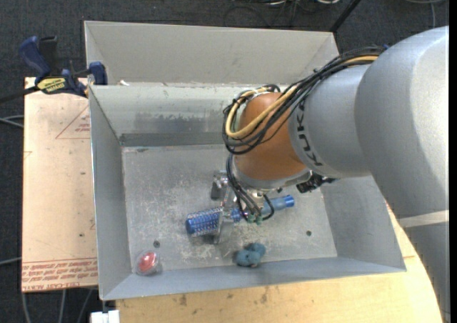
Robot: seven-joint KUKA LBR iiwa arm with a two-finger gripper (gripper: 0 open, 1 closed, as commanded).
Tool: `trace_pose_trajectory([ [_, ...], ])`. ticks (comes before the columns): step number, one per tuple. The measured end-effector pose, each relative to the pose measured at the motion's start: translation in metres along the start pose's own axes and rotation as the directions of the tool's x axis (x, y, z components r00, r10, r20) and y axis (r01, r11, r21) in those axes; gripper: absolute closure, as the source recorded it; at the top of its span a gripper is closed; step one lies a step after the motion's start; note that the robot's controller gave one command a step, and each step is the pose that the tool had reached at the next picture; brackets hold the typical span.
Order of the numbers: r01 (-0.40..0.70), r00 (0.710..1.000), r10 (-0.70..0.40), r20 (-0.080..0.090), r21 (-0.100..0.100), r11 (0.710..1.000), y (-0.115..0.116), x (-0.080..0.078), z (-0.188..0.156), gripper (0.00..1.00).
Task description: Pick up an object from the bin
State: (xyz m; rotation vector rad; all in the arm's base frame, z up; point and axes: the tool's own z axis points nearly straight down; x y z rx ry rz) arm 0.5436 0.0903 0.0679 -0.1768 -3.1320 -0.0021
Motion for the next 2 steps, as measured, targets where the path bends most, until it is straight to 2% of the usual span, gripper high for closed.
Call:
trace_pose_trajectory([
  [1,-0.003,1.000,0.003,0.004,-0.001,1.000,-0.001,-0.002,-0.001,1.00],
  [2,-0.057,0.998,0.057,0.014,-0.004,0.998,0.018,-0.020,-0.148,1.00],
])
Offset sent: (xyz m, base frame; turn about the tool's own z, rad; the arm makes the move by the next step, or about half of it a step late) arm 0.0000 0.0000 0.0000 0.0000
